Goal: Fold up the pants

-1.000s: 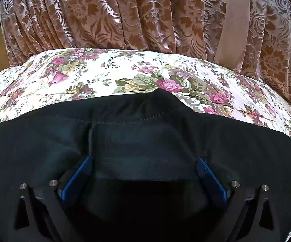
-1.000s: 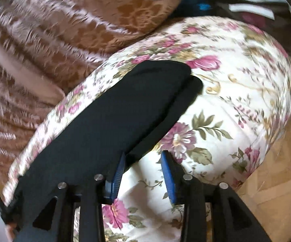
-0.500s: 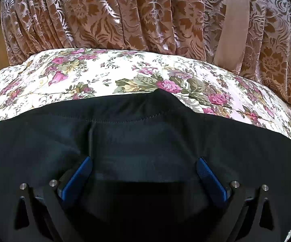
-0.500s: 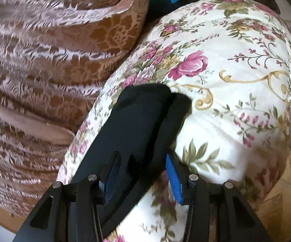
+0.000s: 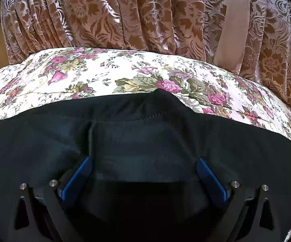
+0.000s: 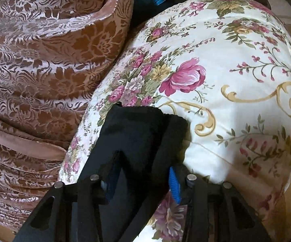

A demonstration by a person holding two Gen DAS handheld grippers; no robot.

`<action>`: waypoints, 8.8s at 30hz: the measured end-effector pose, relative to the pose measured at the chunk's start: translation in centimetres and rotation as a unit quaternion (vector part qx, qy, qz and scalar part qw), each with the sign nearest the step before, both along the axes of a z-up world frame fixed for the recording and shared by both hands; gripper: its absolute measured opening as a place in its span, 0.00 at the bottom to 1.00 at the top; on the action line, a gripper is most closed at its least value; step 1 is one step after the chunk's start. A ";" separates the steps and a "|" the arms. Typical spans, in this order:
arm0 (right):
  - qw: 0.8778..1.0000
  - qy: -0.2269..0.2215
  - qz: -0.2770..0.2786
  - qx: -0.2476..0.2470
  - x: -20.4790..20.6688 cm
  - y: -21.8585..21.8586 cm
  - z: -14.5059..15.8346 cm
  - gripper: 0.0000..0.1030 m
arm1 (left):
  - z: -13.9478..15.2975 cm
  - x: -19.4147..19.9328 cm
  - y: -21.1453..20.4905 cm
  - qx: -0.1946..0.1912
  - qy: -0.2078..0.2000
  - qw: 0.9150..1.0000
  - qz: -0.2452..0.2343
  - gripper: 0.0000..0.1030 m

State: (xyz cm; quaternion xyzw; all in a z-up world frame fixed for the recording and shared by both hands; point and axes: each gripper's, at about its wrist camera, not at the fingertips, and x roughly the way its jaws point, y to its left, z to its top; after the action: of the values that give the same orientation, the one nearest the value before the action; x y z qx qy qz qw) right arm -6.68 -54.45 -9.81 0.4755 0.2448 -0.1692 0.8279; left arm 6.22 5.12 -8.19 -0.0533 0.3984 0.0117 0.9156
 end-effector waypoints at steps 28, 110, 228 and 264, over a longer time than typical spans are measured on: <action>0.988 -0.096 0.071 -0.096 -1.8 8.7 12.7 0.21 | 2.2 -3.3 4.6 -0.026 -0.045 0.998 0.042 1.00; 0.809 -0.078 0.544 -0.209 2.9 37.2 4.5 0.37 | 1.9 -4.7 4.8 -0.126 -0.056 0.990 0.021 1.00; 0.844 0.031 0.369 -0.387 5.9 35.6 2.6 0.36 | 0.0 -18.8 22.5 -0.346 -0.157 0.876 0.297 0.97; 0.873 0.010 0.380 -0.305 5.7 31.8 5.1 0.37 | 15.3 -12.9 5.3 -0.200 -0.255 0.945 -0.050 0.14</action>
State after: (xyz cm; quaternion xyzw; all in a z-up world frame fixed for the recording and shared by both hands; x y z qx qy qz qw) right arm -0.96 -22.64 -4.71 0.0682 0.3508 0.0871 0.9299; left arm -6.69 10.42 7.09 -0.2160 0.1478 -0.1283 0.9566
